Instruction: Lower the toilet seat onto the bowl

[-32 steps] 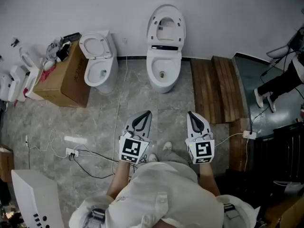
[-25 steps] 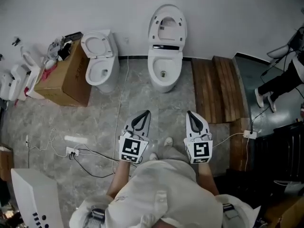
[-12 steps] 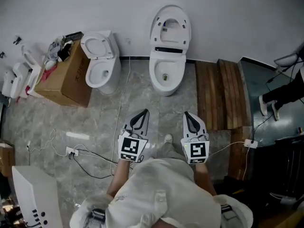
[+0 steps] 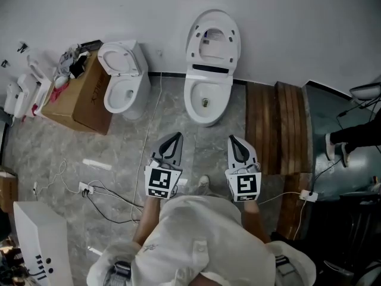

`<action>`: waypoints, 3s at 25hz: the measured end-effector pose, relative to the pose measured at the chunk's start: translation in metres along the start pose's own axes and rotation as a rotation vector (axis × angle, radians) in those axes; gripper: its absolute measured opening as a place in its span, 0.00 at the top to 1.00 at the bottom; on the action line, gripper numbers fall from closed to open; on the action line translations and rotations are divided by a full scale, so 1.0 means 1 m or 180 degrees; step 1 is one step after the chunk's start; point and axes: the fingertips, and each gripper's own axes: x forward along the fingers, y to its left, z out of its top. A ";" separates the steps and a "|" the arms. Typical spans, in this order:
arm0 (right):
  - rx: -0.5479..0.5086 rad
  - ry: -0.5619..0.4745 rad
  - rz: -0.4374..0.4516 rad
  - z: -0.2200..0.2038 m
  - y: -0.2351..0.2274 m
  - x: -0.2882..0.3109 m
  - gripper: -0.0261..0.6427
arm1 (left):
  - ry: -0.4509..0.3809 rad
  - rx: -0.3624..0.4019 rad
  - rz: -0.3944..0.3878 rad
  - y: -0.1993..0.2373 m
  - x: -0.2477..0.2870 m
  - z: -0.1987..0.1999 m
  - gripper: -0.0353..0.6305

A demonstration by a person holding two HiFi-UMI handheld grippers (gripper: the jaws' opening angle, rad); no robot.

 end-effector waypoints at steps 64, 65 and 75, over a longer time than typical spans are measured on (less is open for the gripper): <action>-0.0085 0.0320 -0.0573 0.001 -0.143 0.356 0.95 | -0.0197 -0.0088 -0.0722 0.211 0.356 0.016 0.93; -0.0092 0.0318 -0.0554 0.000 -0.147 0.361 0.95 | -0.0192 -0.0083 -0.0709 0.213 0.361 0.017 0.93; -0.0013 0.0319 -0.0337 -0.013 -0.203 0.419 0.94 | -0.0099 -0.0142 -0.0520 0.222 0.428 0.023 0.93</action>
